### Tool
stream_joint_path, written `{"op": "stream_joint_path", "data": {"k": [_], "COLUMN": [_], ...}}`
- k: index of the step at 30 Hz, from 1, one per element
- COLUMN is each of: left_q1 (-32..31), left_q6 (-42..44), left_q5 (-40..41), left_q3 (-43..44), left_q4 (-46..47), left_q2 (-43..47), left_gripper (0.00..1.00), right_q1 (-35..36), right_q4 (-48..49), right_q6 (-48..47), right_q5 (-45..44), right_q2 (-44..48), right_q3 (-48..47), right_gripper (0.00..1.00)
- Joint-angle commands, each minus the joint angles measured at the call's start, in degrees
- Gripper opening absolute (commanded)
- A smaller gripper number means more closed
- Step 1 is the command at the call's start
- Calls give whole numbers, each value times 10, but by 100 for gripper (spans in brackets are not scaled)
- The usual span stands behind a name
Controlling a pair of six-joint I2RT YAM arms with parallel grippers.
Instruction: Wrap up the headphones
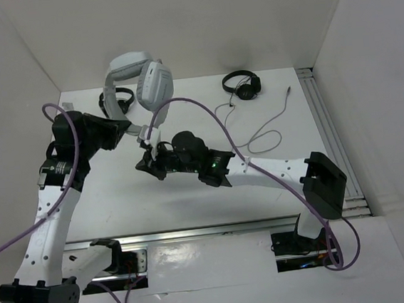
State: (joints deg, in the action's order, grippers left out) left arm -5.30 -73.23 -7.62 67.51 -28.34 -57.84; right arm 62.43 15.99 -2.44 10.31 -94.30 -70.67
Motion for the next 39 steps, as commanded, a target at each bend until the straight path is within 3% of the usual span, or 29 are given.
{"op": "stream_joint_path", "data": {"k": [1,7,14,17,19,25,28,32,39], "left_q1": [-29,-94,-114,-136,-141,-147,-147,-147,-147], "left_q6": [-15,5,30,55,69,82,87,101,131], "left_q5": [157,366,432,505,522,550,534,516,534], "left_q3": [43,56,45,85,103,114,114,99,92], "left_q4": [23,-44,-55,-88,-123,-149,-143,-121,-107], "left_q2": [5,-17,-47,-88,-111,-175,-191,-198,-247], "left_gripper": [0,0,0,0,0,0,0,0,0], "right_q1": [25,37,37,37,32,8,-18,-40,-68], "right_q4": [-46,-67,-54,-38,-24,15,92,179,198], "right_q6": [1,-5,1,11,32,84,144,206,241], "right_q5": [86,131,169,204,236,319,363,386,414], "right_q2": [-10,6,17,17,17,17,37,50,71], "right_q3": [-35,-57,-45,-45,-39,-52,-19,12,5], "right_gripper": [0,0,0,0,5,8,10,16,29]}}
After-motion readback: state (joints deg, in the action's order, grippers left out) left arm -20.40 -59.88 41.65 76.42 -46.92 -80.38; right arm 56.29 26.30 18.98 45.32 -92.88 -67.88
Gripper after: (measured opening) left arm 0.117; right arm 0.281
